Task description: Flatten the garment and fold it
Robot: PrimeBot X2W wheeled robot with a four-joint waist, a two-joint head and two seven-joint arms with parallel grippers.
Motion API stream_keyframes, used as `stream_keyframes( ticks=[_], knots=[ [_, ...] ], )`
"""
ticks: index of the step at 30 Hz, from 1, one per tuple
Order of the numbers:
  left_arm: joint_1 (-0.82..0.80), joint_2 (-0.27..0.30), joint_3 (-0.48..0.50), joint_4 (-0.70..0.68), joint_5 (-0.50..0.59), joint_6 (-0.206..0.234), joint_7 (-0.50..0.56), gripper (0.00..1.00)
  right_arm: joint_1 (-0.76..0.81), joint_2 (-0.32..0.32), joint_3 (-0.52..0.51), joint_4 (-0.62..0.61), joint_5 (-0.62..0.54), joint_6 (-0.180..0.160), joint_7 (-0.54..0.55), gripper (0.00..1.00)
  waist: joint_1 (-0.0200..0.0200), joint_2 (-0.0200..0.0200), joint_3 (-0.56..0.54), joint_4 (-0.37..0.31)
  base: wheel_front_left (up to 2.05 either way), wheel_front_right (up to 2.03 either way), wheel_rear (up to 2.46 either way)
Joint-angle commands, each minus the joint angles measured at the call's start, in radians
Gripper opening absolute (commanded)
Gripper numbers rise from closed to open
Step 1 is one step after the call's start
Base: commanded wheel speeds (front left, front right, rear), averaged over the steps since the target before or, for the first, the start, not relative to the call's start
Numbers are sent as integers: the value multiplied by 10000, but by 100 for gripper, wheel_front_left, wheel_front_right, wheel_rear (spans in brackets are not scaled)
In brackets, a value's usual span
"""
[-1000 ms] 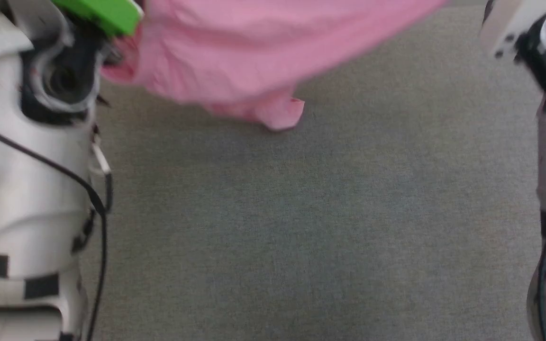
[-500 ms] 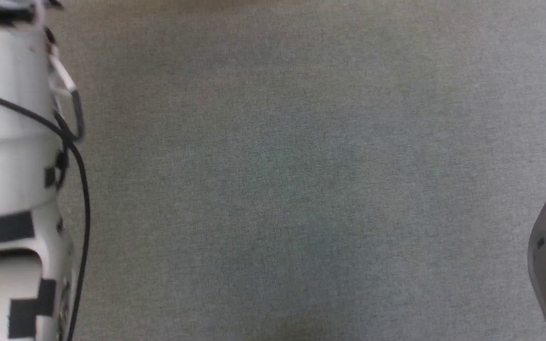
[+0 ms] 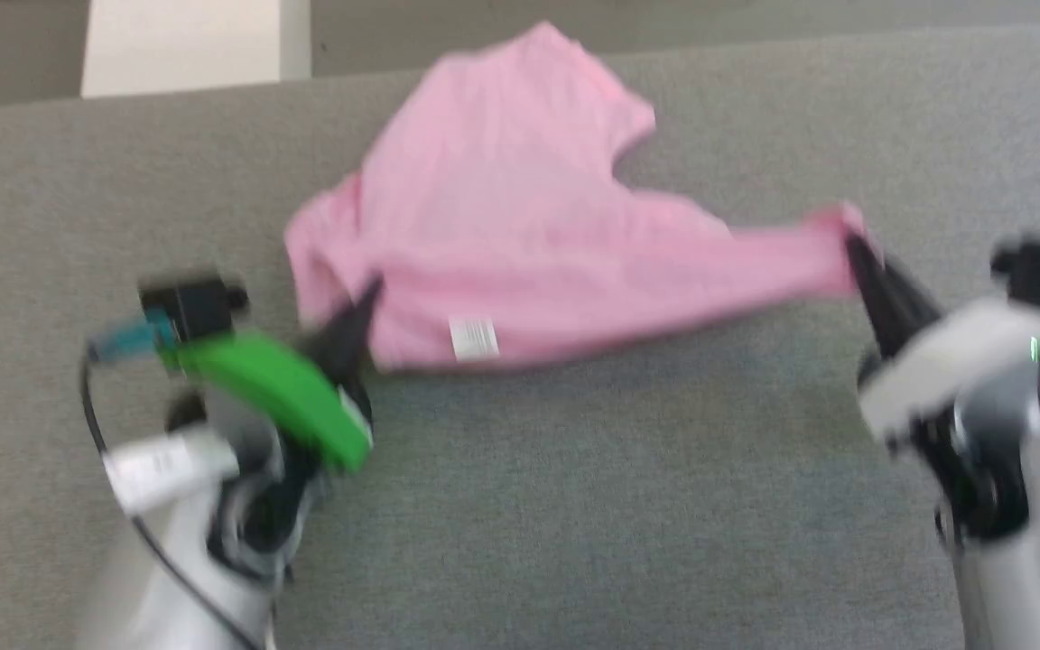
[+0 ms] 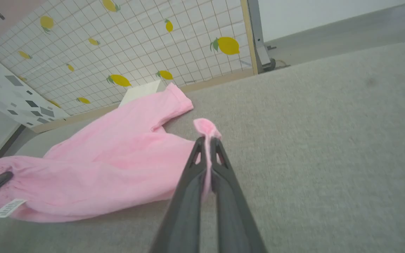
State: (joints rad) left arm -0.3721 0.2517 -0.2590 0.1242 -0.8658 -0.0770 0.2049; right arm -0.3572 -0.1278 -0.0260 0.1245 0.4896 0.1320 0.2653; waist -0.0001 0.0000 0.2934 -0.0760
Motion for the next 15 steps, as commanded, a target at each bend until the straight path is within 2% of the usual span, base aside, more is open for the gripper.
stream_keyframes(
  ticks=[1,6,12,15],
  knots=[
    [652,63,-39,-348,-235,22,87,0,633,130,-192,-343,99,-13,106,0,1,0,-777,259,0,0,0],
    [2790,379,-357,-1490,-377,224,451,0,2936,524,-715,-1429,216,-13,684,0,1,0,-1296,320,0,0,0],
    [4903,860,-710,-2558,-119,953,902,0,5275,695,-868,-2564,-238,-13,2035,0,1,0,-1687,335,0,0,0],
    [5540,950,-818,-3139,-147,1107,1005,0,5961,716,-942,-3169,-416,-13,2723,0,1,0,-1703,391,0,0,0]
  ],
)
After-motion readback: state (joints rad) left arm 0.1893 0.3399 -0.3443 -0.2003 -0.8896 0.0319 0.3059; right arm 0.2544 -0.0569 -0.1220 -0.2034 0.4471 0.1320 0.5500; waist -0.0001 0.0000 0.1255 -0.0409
